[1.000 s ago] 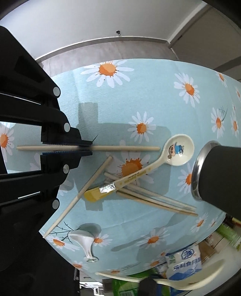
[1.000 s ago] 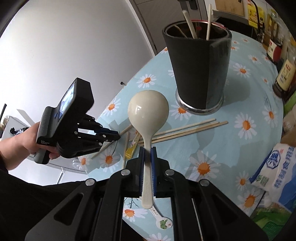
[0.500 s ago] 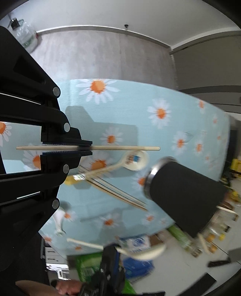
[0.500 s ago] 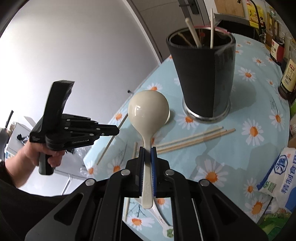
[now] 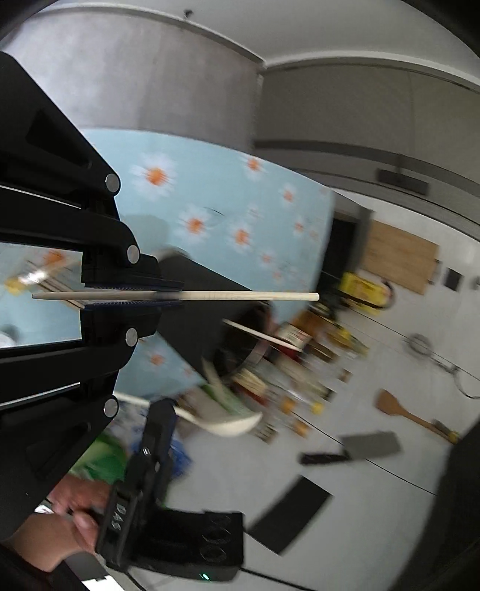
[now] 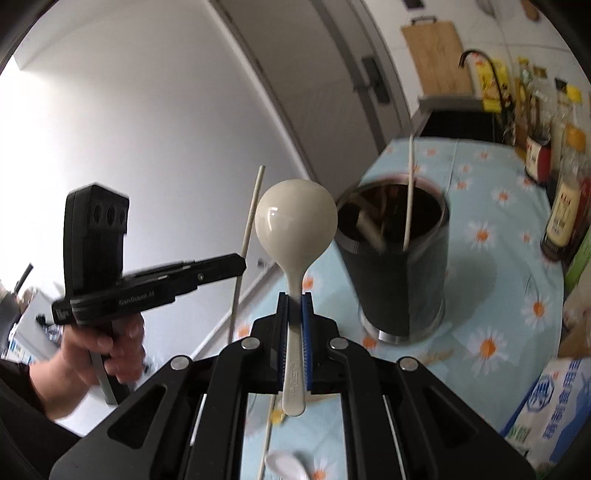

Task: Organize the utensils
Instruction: 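Carry spoon and chopstick to the black holder and open both tools inside it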

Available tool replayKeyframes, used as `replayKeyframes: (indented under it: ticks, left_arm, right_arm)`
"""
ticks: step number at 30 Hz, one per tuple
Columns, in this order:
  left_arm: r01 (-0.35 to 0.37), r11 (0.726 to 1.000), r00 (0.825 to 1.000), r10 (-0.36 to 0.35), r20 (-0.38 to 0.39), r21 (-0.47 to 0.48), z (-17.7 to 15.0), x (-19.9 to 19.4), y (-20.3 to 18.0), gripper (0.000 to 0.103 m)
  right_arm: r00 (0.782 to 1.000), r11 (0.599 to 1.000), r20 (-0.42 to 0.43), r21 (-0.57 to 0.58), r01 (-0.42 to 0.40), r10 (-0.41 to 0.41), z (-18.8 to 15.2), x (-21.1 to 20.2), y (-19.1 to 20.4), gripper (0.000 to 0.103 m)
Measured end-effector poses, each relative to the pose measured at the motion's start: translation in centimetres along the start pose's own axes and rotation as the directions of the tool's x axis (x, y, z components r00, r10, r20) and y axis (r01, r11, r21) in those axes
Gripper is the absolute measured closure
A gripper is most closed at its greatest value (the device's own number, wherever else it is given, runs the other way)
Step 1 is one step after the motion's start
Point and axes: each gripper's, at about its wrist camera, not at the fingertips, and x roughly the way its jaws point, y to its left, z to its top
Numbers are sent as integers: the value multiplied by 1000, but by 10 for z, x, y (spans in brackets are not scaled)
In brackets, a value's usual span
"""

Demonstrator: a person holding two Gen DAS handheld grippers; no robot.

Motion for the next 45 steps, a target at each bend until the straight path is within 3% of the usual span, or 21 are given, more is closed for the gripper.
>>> replayKeyframes:
  ticks: [4,8,15,23,27,36,39,42,45]
  left_arm:
    - [51,998,992,-53,113,24,24,3,-8,99]
    - [101,994,973,-105,206,32,48,0,-16,99]
    - [145,988,944,-155,291,57,77,15,-25,99]
    - [138,983,930,-170,326,120,84,40,-34,99]
    - [146,983,932,-175,318,115,78,55,-30,99]
    - [125,983,951,-158,267,136,61,68,-28,98]
    - [123,984,956,-153,249,129,54,70,-26,98]
    - [125,985,960,-150,238,120,50,69,-24,85]
    - [133,984,961,-156,228,115,48,66,-24,85]
  right_arm:
    - [993,999,115,41,20,-24,22,-9,-10,95]
    - [978,998,207,56,18,-29,45,-19,-13,95]
    - [946,996,321,83,18,-44,67,-29,-23,95]
    - [918,989,374,111,101,-135,70,-18,-44,95]
    - [912,985,377,126,120,-160,66,-11,-54,95]
    - [927,984,333,103,147,-173,54,6,-52,94]
    - [930,983,323,115,143,-174,50,7,-52,83]
    - [929,980,321,135,147,-183,48,4,-54,80]
    - [926,978,325,140,151,-190,47,-3,-53,80]
